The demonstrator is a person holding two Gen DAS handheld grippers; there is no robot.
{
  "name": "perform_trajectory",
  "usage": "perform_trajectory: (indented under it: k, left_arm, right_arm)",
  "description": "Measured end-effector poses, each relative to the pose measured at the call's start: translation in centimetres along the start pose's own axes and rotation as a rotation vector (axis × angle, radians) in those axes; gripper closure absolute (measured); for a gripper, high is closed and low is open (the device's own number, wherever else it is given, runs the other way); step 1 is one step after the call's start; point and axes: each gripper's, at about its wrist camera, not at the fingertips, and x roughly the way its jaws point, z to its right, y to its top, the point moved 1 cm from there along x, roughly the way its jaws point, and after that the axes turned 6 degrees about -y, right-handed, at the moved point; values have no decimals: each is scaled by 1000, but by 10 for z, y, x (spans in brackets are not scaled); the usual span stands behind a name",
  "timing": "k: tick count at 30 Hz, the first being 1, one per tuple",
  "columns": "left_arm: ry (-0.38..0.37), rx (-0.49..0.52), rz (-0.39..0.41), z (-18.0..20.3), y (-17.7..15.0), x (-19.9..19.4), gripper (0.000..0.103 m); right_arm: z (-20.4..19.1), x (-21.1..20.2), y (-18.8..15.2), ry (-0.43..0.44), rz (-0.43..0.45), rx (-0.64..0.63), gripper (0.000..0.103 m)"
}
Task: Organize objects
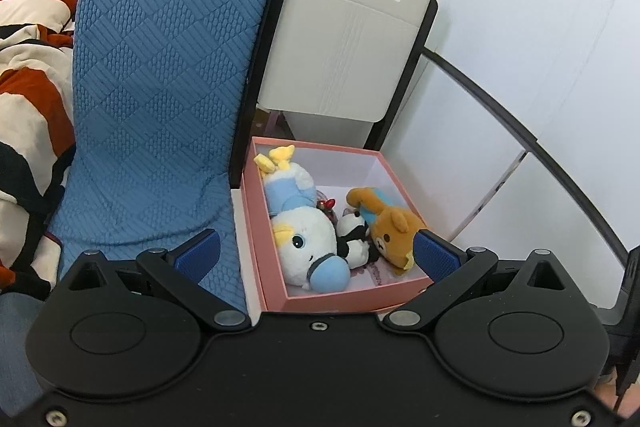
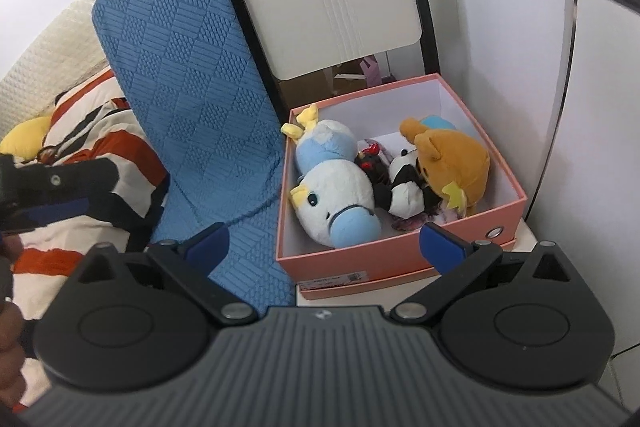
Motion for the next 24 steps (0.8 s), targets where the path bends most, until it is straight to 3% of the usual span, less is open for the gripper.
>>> perform_trajectory:
  k: [24]
  left_arm:
    - [-13,16,-13,0,0,14,0]
  right_arm:
    - [6,16,-2,-21,-41,22,0]
